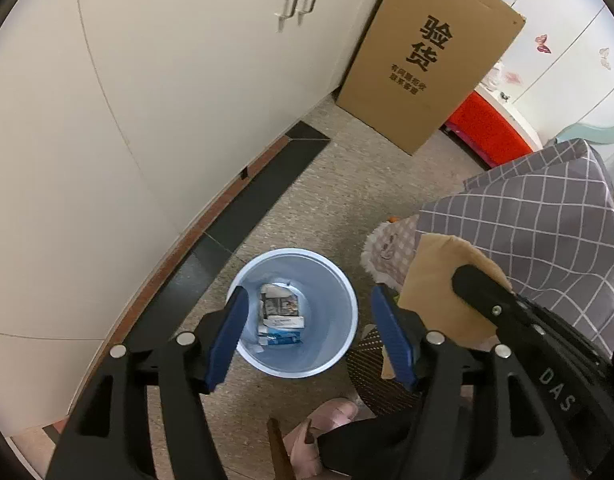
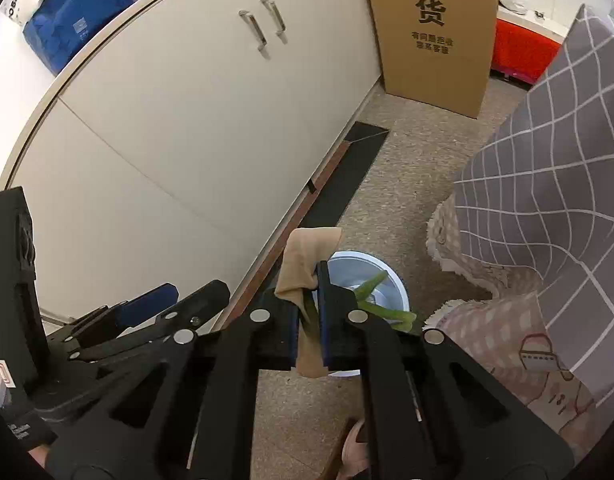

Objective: Collect trash
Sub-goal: 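Carry pen and paper bag to the blue bin and release both, then move both tools back over the table toward the wrappers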

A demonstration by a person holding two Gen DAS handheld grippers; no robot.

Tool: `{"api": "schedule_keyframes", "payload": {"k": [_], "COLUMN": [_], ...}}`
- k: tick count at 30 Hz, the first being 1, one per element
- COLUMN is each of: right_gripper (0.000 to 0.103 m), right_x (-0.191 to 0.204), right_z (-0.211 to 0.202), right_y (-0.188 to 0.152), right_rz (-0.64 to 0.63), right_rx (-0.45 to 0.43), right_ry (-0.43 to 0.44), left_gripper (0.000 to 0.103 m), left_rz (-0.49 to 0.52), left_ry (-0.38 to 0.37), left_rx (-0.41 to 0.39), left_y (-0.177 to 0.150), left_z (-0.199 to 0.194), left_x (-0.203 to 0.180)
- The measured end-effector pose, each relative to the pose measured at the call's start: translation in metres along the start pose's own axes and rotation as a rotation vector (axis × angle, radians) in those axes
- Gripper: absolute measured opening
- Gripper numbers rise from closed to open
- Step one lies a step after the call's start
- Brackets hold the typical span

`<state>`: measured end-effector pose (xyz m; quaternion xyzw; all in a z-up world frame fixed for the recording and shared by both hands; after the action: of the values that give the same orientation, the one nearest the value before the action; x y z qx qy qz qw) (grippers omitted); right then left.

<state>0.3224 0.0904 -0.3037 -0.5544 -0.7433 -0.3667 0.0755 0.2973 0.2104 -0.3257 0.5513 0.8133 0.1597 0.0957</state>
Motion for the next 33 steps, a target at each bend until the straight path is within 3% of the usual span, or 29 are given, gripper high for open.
{"api": "schedule_keyframes", "payload": {"k": [9, 11, 13, 15, 24, 33], "right_gripper": [0.010, 0.021, 0.046, 0.059, 0.059, 0.059], "right_x": [0.016, 0.018, 0.017, 0.016, 0.018, 0.016], "right_z": [0.011, 0.014, 0.013, 0.010, -0.015, -0.102], "right_y": [0.000, 0.000, 0.000, 0.001, 0.004, 0.029], "right_rz": [-0.010, -0.017, -0.016, -0.010, -0.039, -0.077], "right_rx": [0.023, 0.029, 0.020, 0.003, -0.043, -0.232], "right_ry": [0.046, 0.038, 0.023, 0.027, -0.004, -0.066], "left_gripper": [0.067, 0.067, 0.067, 0.067, 0.067, 0.067], "left_rz": [-0.024, -0.028, -0.050, -0.073, -0.063, -0.019], "left_ry": [0.065, 0.073, 0.103, 0.113, 0.088, 0.012], "left_rx": [-0.017, -0.016, -0.011, -0.006, -0.023, -0.152], "left_y": [0.002, 0.002, 0.003, 0.004, 0.005, 0.020], "left_z": [-0.002, -0.002, -0.001, -0.002, -0.017, -0.083], "left_x": [0.021, 0.025, 0.032, 0.041, 0.033, -0.011]}}
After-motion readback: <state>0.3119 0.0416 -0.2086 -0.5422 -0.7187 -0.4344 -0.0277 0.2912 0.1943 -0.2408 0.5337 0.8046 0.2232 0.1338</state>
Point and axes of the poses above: each gripper's, at about its wrist camera, not at the fingertips, and z roughly the way its jaws point, x to its left, y to its top, the point moved 7 cm from there along z, roughly the way its jaws point, and after that the axes turned 15 degrees about y, right-handed, at the moved point
